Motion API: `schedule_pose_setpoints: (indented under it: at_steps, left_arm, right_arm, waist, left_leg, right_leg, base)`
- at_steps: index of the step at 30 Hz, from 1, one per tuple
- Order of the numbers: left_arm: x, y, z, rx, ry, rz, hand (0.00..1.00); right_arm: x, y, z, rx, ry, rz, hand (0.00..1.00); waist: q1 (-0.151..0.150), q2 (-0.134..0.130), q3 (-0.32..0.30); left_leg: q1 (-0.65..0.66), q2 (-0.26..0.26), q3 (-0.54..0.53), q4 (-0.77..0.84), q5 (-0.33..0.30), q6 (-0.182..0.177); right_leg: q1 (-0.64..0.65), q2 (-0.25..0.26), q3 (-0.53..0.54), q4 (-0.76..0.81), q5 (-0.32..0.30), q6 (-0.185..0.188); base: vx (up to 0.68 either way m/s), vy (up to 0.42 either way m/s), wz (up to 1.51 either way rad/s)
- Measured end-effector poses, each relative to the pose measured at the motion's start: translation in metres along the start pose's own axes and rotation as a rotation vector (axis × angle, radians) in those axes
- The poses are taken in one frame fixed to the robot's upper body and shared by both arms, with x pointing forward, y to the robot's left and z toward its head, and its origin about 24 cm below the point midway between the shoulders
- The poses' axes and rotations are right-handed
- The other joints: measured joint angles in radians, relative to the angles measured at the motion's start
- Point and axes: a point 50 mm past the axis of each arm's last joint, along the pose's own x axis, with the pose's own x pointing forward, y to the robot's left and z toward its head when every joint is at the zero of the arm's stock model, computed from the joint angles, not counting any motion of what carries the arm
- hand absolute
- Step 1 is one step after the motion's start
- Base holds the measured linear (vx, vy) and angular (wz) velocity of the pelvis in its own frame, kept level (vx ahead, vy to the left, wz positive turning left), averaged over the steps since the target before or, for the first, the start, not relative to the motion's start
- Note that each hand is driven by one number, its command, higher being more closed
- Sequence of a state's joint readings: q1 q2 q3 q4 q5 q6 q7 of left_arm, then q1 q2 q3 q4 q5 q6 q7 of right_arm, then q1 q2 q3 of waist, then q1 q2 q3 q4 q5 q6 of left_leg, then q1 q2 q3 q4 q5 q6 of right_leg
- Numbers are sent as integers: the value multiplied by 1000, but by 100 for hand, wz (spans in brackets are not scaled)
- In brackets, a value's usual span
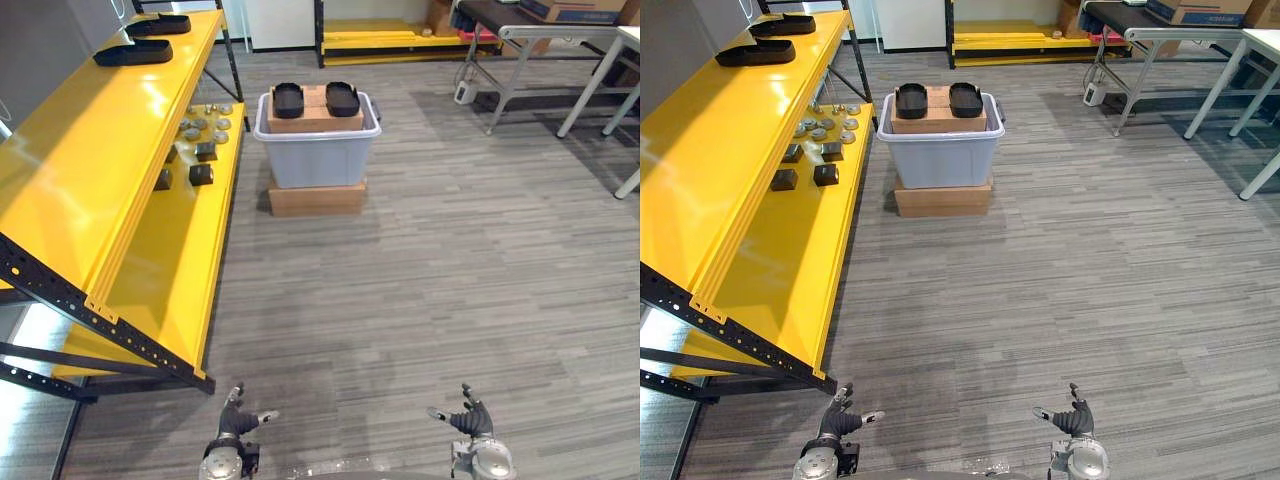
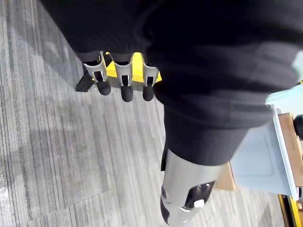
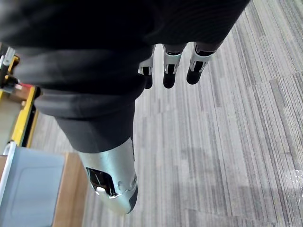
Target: Walk over and take plastic housings, then place them on the shelf
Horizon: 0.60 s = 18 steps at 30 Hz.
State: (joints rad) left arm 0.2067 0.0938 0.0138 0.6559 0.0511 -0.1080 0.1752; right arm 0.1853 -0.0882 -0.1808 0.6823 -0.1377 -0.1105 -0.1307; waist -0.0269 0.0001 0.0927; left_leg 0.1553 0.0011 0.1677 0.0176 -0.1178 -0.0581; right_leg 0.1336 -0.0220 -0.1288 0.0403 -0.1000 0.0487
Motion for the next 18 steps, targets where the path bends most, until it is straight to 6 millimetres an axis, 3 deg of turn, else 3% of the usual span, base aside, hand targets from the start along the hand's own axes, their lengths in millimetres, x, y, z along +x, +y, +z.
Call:
schedule_pose_setpoints:
  at_steps: [18]
  left_arm:
    - [-2, 8, -7, -16, 27, 34, 0]
  right_arm:
    - [0, -3, -2, 15, 10, -16, 0]
  waist:
    - [-9, 0, -1]
  left_leg:
    - [-9, 3, 22, 14, 0, 2]
  right_leg:
    - [-17, 0, -6, 26, -14, -18]
  base:
    - [-42, -45, -2]
